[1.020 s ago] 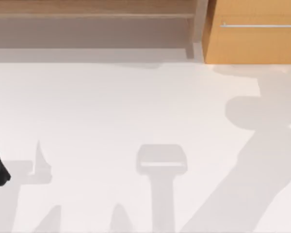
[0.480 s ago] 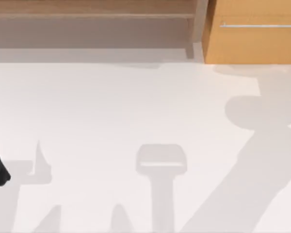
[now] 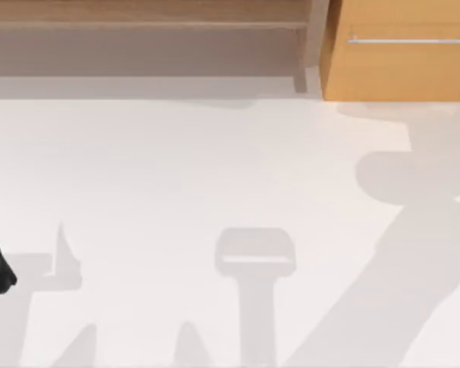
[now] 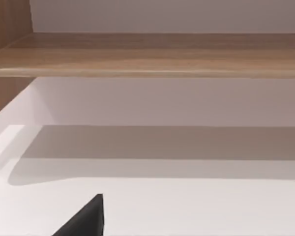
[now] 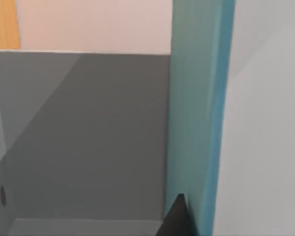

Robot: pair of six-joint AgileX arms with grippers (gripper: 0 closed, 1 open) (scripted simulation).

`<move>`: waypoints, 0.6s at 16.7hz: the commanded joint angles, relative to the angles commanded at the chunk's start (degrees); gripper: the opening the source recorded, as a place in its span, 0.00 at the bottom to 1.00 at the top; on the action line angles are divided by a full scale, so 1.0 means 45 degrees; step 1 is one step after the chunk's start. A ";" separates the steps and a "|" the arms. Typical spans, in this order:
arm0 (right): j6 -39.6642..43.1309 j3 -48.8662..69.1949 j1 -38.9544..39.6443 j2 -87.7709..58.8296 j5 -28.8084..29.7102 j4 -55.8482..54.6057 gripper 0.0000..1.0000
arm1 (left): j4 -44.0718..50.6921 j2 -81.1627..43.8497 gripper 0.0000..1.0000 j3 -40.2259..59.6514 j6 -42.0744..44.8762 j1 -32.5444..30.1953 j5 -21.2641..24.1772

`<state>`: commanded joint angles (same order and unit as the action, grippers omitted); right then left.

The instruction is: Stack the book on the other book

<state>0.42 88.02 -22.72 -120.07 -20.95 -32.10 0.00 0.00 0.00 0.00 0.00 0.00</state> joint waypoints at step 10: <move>-0.0020 -0.0215 -0.0095 0.0366 -0.0064 0.0128 0.00 | 0.0000 0.0000 1.00 0.0000 0.0000 0.0000 0.0000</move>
<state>0.33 87.05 -23.15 -118.42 -21.23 -31.53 0.00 0.00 0.00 0.00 0.00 0.00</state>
